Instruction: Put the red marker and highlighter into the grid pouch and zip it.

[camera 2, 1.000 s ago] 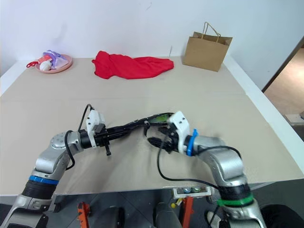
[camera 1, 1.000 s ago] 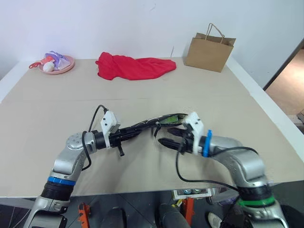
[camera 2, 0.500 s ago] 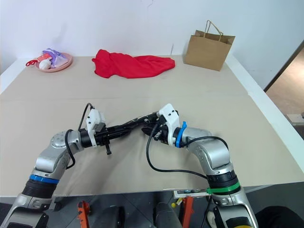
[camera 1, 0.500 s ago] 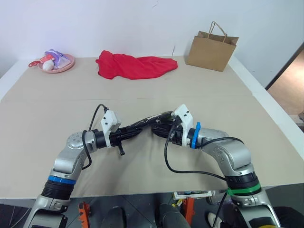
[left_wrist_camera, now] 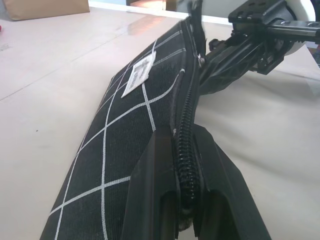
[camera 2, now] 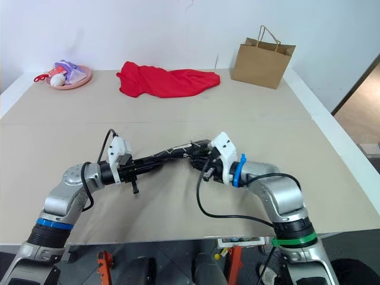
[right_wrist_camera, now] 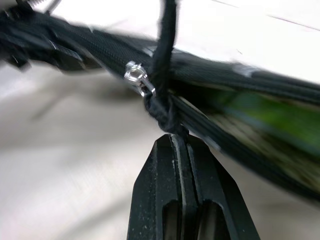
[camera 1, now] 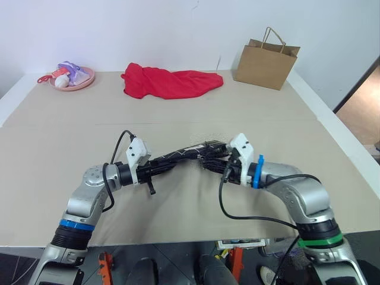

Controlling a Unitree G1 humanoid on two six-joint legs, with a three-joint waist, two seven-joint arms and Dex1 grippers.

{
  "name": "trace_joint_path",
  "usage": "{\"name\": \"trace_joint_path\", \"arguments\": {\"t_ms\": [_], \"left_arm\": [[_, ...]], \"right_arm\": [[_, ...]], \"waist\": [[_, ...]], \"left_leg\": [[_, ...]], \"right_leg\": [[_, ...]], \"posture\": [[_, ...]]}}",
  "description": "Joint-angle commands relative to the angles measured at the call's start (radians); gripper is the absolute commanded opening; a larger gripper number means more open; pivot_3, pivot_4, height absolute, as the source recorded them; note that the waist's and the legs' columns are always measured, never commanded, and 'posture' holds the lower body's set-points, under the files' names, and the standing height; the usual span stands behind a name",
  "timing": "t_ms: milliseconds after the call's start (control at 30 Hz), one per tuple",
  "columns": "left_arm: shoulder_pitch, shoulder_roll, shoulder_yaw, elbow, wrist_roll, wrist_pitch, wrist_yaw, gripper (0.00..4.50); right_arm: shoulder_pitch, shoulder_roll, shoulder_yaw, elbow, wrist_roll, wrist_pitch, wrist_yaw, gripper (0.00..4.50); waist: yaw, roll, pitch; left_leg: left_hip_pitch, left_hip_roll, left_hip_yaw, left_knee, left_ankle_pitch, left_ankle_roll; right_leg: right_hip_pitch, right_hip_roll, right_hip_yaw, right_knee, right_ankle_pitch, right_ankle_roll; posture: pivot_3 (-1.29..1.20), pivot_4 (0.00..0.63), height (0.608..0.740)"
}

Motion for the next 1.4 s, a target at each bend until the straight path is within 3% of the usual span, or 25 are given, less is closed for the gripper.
{"name": "trace_joint_path", "arguments": {"t_ms": [33,467,567,733,933,1100,1267,1400], "left_arm": [[0.008,0.006,0.020,-0.038,-0.010,-0.007,0.007,0.00],[0.010,0.013,0.023,-0.035,-0.006,-0.014,0.004,0.00],[0.003,0.013,0.017,-0.027,0.001,-0.023,-0.001,0.00],[-0.014,0.011,-0.006,-0.011,0.022,-0.060,-0.024,0.00],[-0.046,0.017,-0.030,0.034,0.053,-0.149,-0.088,0.00],[-0.071,0.035,-0.068,0.096,0.085,-0.231,-0.178,0.00],[-0.067,0.042,-0.092,0.146,0.075,-0.295,-0.281,1.51],[-0.062,0.039,-0.061,0.145,0.076,-0.307,-0.253,2.74]], "right_arm": [[0.029,-0.134,-0.134,0.048,-0.034,-0.063,0.015,0.10],[0.036,-0.186,-0.185,0.120,-0.015,-0.122,0.042,0.10],[0.072,-0.191,-0.150,0.049,0.020,-0.120,0.102,0.93],[0.129,-0.213,-0.193,-0.013,0.096,-0.083,0.160,3.11],[0.311,-0.328,-0.414,-0.090,0.216,-0.103,0.292,3.11],[0.413,-0.358,-0.532,-0.171,0.286,-0.090,0.309,3.11],[0.430,-0.335,-0.530,-0.225,0.306,-0.082,0.247,3.16],[0.437,-0.332,-0.518,-0.236,0.313,-0.085,0.230,3.16]], "waist": [[0.000,0.000,0.000],[-0.002,-0.001,0.001],[-0.001,-0.001,0.001],[-0.002,-0.001,0.001],[0.013,-0.001,0.001],[0.012,-0.002,0.002],[0.002,-0.002,0.002],[0.002,-0.003,0.002]], "left_leg": [[0.000,-0.001,0.000,0.000,0.000,0.000],[0.002,0.000,0.001,-0.001,0.000,0.000],[0.002,0.000,0.000,-0.001,0.000,0.000],[0.002,0.000,0.001,-0.002,0.000,0.000],[0.001,-0.002,0.000,-0.001,0.000,0.000],[0.001,-0.002,0.000,-0.001,0.000,0.000],[0.004,-0.001,-0.001,-0.002,0.000,0.000],[0.003,-0.002,-0.001,-0.001,0.000,0.000]], "right_leg": [[0.000,0.000,0.000,0.000,0.000,0.000],[0.000,0.000,0.001,0.000,0.000,0.000],[0.000,0.000,0.001,0.000,0.000,0.000],[0.000,0.000,0.001,0.000,-0.001,0.000],[0.001,-0.001,0.000,-0.001,-0.001,0.001],[0.001,0.000,0.001,-0.002,-0.001,0.001],[0.003,0.001,0.001,-0.002,-0.001,0.000],[0.003,0.000,0.001,-0.002,-0.001,0.001]], "posture": [[0.00,0.150,0.740],[0.00,0.150,0.740],[0.00,0.150,0.740],[0.00,0.150,0.740],[0.00,0.150,0.740],[0.00,0.150,0.740],[0.00,0.150,0.740],[0.00,0.150,0.740]]}}
